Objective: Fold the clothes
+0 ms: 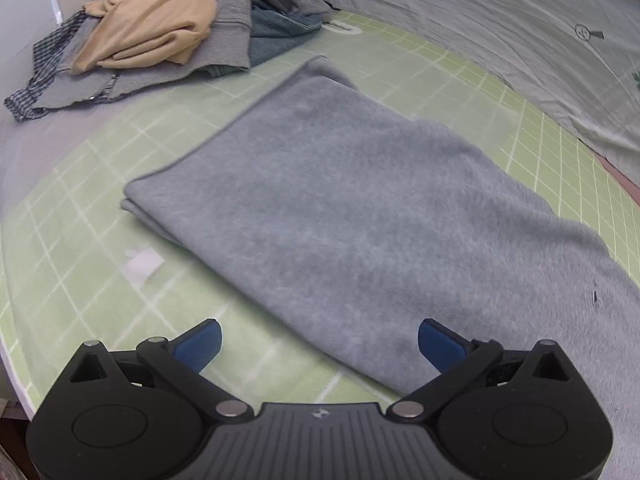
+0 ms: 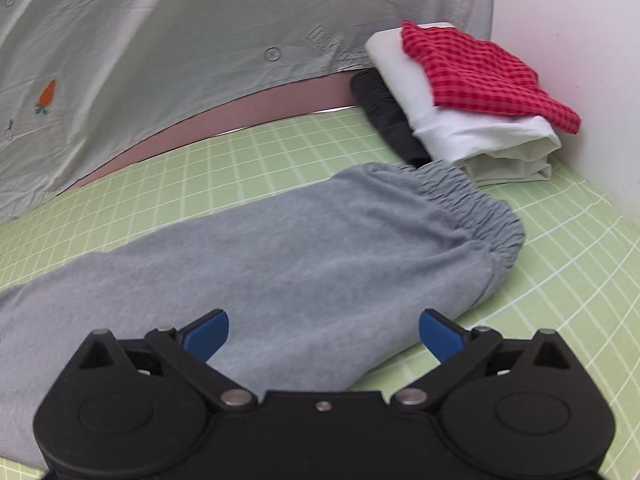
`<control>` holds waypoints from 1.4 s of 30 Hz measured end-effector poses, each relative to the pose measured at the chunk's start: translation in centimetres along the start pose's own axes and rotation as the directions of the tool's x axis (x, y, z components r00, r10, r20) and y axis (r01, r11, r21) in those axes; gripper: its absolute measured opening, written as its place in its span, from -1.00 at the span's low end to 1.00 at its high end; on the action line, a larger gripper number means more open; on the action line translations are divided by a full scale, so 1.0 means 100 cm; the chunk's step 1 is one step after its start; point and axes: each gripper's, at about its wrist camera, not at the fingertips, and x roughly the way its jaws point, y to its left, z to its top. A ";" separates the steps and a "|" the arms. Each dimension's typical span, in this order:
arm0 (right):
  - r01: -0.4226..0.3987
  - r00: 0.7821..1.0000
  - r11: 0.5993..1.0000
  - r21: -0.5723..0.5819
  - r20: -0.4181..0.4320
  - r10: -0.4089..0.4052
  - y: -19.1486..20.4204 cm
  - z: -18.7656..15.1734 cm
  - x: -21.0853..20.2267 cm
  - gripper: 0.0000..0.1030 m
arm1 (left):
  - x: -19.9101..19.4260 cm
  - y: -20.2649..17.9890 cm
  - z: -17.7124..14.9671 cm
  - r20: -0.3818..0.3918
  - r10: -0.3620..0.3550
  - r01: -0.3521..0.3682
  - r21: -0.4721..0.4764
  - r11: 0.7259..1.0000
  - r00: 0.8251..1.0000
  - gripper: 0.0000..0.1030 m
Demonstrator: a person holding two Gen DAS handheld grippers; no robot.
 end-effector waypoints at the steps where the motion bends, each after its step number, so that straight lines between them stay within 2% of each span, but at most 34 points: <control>1: -0.012 1.000 1.000 -0.006 -0.009 0.012 0.012 -0.005 -0.003 1.00 | -0.002 0.011 0.003 0.008 0.003 -0.003 -0.011 1.000 1.000 1.00; 5: -0.029 0.999 1.000 0.000 -0.038 0.029 0.052 -0.021 -0.017 1.00 | -0.009 0.059 0.020 0.045 0.028 -0.026 -0.051 0.998 0.999 1.00; 11: -0.047 0.996 0.998 0.030 -0.073 0.049 0.105 -0.039 -0.023 1.00 | 0.005 0.109 0.048 0.044 0.014 -0.010 -0.101 0.995 0.999 0.99; 14: -0.041 0.996 0.999 0.019 -0.082 0.043 0.129 -0.043 -0.022 1.00 | 0.017 0.117 0.060 0.032 -0.002 0.005 -0.088 0.996 0.999 0.96; 18: -0.015 0.995 1.000 0.014 -0.097 0.016 0.152 -0.043 -0.020 1.00 | 0.033 0.117 0.069 0.005 -0.058 0.059 -0.102 0.993 0.998 0.79; 23: 0.032 0.993 0.999 0.007 -0.112 -0.031 0.163 -0.036 -0.013 1.00 | 0.041 0.108 0.072 0.001 -0.053 0.053 -0.110 0.993 0.999 0.56; 24: 0.040 0.993 0.999 0.009 -0.113 -0.039 0.164 -0.034 -0.011 1.00 | 0.041 0.105 0.072 0.005 -0.026 0.026 -0.107 0.994 1.000 0.36; 25: 0.046 0.992 0.999 0.011 -0.118 -0.044 0.164 -0.032 -0.010 1.00 | 0.040 0.101 0.073 0.004 0.013 -0.012 -0.095 0.995 1.000 0.06; 26: 0.050 0.991 0.999 0.012 -0.123 -0.048 0.164 -0.030 -0.008 1.00 | 0.040 0.098 0.072 0.005 0.038 -0.038 -0.088 0.995 0.999 -0.12; 27: 0.051 0.991 0.999 0.008 -0.126 -0.050 0.164 -0.029 -0.007 1.00 | 0.039 0.097 0.072 0.009 0.046 -0.045 -0.087 0.995 0.999 -0.47; 30: 0.047 0.990 0.999 -0.003 -0.131 -0.047 0.164 -0.026 -0.005 1.00 | 0.039 0.096 0.070 0.022 0.049 -0.046 -0.113 0.993 0.999 -0.79; 31: 0.042 0.991 0.999 -0.004 -0.130 -0.042 0.164 -0.027 -0.005 1.00 | 0.039 0.097 0.070 0.023 0.047 -0.044 -0.126 0.991 0.999 -0.86; 36: 0.017 0.989 1.000 0.016 -0.145 -0.015 0.153 -0.028 0.001 1.00 | 0.032 0.097 0.079 0.026 0.029 -0.024 -0.191 0.981 0.999 -0.90; 42: 0.002 0.991 0.999 0.044 -0.134 0.004 0.126 -0.028 -0.004 1.00 | -0.003 0.049 0.091 0.124 -0.011 0.025 -0.109 0.994 0.992 -0.91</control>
